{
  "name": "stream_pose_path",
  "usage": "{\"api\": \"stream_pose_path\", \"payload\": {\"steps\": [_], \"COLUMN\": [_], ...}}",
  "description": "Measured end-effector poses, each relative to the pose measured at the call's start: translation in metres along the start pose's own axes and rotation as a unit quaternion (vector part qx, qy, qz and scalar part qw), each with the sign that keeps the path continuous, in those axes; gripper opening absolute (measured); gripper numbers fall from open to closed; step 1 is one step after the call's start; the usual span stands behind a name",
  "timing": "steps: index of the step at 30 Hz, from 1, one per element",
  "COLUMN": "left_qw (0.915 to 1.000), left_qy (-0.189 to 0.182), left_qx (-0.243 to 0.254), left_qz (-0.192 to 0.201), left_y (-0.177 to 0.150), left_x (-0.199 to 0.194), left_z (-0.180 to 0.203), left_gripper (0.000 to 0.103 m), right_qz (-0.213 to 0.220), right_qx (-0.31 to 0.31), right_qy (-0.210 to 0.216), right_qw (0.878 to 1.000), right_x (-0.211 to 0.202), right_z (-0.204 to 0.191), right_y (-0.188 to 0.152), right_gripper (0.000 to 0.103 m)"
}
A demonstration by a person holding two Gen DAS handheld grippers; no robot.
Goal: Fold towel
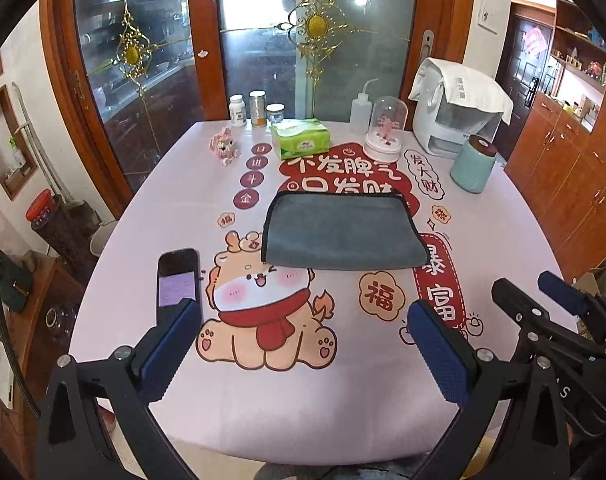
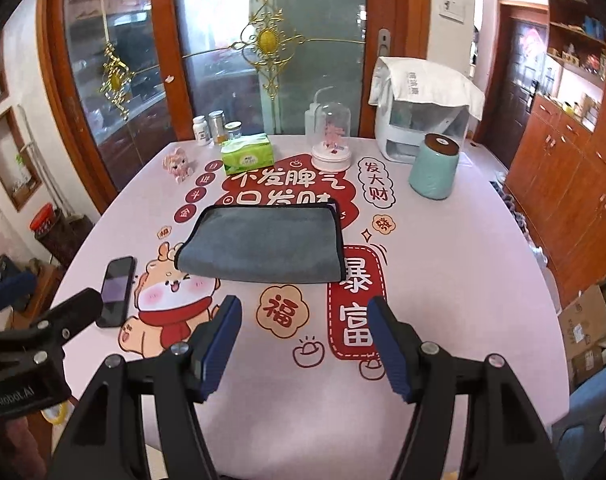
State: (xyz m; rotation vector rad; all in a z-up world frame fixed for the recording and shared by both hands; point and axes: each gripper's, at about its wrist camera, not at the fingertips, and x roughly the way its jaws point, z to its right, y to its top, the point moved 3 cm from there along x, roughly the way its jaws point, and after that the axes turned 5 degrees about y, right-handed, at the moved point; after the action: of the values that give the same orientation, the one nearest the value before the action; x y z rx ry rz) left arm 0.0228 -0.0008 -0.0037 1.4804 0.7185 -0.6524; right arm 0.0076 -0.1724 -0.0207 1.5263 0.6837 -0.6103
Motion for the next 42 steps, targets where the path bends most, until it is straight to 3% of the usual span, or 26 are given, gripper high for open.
{"api": "stream_pose_path", "payload": {"steps": [25,42], "left_qw": [0.9999,0.9998], "left_qy": [-0.008,-0.008], "left_qx": [0.008,0.016], "left_qz": [-0.003,0.005], "left_y": [-0.012,-0.018], "left_x": [-0.004,-0.014], "left_z": [-0.011,-0.001], "left_gripper": [0.103,0.103], "right_qz": [-0.032,-0.020], "right_qx": [0.008,0.016], "right_qy": [-0.024,-0.025], "right_qw": [0.999,0.999], "right_x": [-0.008,-0.018], "right_z": [-0.024,-0.021], "right_y": [-0.024,-0.029], "right_gripper": [0.066,0.066]}}
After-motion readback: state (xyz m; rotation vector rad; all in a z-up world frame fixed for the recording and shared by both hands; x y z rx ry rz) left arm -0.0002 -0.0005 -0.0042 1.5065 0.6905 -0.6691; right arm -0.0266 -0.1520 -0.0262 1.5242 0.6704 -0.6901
